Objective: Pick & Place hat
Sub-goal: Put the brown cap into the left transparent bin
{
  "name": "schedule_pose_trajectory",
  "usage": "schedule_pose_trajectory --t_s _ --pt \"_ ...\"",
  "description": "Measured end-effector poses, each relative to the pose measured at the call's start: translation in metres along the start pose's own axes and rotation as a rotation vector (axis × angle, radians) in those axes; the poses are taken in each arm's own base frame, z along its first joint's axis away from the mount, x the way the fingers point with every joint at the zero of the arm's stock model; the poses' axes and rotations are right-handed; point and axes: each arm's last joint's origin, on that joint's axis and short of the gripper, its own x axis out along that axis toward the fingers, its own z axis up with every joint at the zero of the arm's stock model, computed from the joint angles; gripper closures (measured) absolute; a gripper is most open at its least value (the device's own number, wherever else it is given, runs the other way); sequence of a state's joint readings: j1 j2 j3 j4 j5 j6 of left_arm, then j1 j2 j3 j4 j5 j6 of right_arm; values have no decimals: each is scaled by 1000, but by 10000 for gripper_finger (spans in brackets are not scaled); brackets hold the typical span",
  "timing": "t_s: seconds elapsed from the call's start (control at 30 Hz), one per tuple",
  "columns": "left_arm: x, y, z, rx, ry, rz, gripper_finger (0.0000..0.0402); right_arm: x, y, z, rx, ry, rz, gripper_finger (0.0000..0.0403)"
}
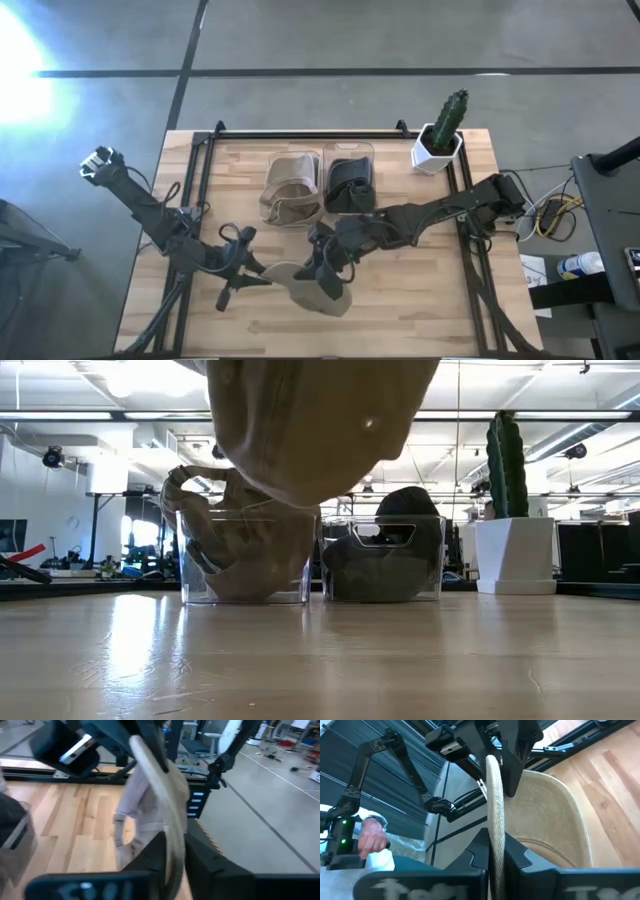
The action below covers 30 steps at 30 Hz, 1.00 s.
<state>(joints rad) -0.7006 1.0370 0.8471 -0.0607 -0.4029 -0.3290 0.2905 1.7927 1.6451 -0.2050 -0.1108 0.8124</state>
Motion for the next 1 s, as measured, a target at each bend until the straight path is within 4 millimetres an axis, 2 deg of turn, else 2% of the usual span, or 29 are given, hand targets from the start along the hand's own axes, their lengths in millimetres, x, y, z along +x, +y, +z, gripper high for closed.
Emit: schedule_pose_trajectory --t_s 0.1,0.2,0.33,0.5,0.57,0.67,0.8,0.9,1.0 --pt "0 1 0 16 -3 20 388 0 -1 1 1 -5 -6 390" --pt "0 2 -2 23 6 52 391 -1 -4 2 37 -6 -35 379" --pt "-2 7 -8 34 64 147 395 -10 -13 -2 76 43 -171 334" --pt "-9 13 -10 25 144 299 395 -36 -18 -10 80 118 -375 270" --pt "-11 13 1 22 94 327 395 -47 -16 -9 74 109 -415 249" --pt "-20 7 32 57 -31 367 395 -65 -8 -4 41 51 -441 224" --pt "-34 9 62 258 -116 655 395 -91 2 3 -15 -91 -521 205" --pt "-39 19 71 427 -75 890 395 -107 5 4 -39 -162 -591 201" --pt "-36 34 68 528 14 1001 395 -116 5 5 -42 -188 -622 200"
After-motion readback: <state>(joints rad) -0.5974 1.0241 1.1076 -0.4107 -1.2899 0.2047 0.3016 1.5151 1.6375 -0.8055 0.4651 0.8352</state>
